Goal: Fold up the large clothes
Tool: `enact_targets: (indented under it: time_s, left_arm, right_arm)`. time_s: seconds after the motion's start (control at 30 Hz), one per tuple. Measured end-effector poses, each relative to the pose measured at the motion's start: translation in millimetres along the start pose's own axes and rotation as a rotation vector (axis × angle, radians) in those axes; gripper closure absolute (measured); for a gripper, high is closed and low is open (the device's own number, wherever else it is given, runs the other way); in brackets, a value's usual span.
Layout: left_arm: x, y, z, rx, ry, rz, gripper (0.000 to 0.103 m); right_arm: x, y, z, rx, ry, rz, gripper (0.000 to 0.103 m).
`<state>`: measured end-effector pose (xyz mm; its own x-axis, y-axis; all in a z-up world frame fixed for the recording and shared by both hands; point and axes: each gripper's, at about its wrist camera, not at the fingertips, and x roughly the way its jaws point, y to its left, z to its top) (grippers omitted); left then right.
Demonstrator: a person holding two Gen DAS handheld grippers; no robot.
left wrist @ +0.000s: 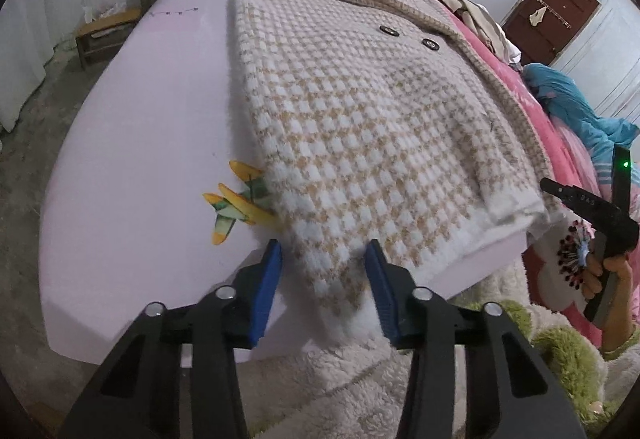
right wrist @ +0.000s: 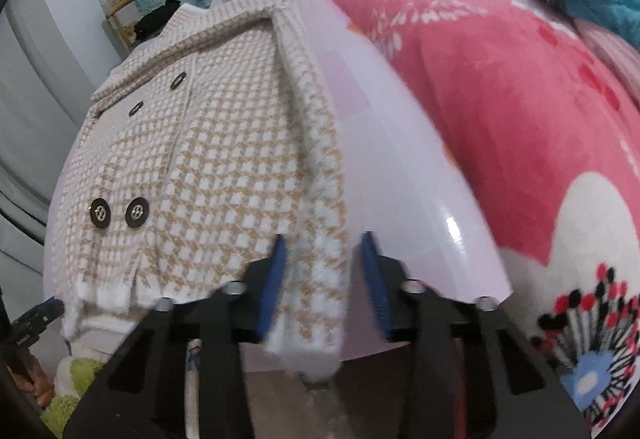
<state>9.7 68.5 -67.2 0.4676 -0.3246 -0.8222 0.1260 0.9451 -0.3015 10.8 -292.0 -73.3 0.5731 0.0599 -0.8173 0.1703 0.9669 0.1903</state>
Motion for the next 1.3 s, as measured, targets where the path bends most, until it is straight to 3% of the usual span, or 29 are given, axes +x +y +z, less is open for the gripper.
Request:
enact_targets:
  time_s: [0.1,0.17,0.37,0.6,0.73,0.9,1.0,1.17,1.3]
  left_arm:
    - [1,-5,4,0.033,-0.009,0.041,0.085]
    - [-2,-7,4,0.049,-0.025,0.057,0.094]
    - [-44,-16,8,0.124,-0.142,0.082,0.096]
    - [-77,-16,3,0.143,-0.147,0.054,0.097]
    - [-85,-16,-9,0.128,-0.105,0.042,0.097]
    - [-81,-6,-10,0.077,-0.094,0.008,0.097]
    - [-90,-7,8,0.085,-0.142,-0.024,0.096]
    - [-96,-17,58,0.173,-0.219,-0.005,0.096]
    - [-81,-8,108,0.129,-0.244,-0.035,0.096]
  right_arm:
    - [2,8,-1,-0.024,0.012,-0.012,0.096]
    - [-4,11,0,-0.046,-0.005,-0.037,0.097]
    - [-50,0,9,0.001,-0.109,0.014,0.098]
    - [-82,4,6,-0.032,-0.138,0.049,0.098]
    - [-91,-3,-11,0.005,-0.088,0.073,0.098]
    - [-64,-13,-27,0.078,0.011,0.086,0.098]
    - [-70,-10,-11,0.105,-0.036,0.136,0.098]
    - [-81,8,32,0.089,-0.155,0.204,0.097]
    - [-61,14,78,0.144,-0.195,0.289,0.096]
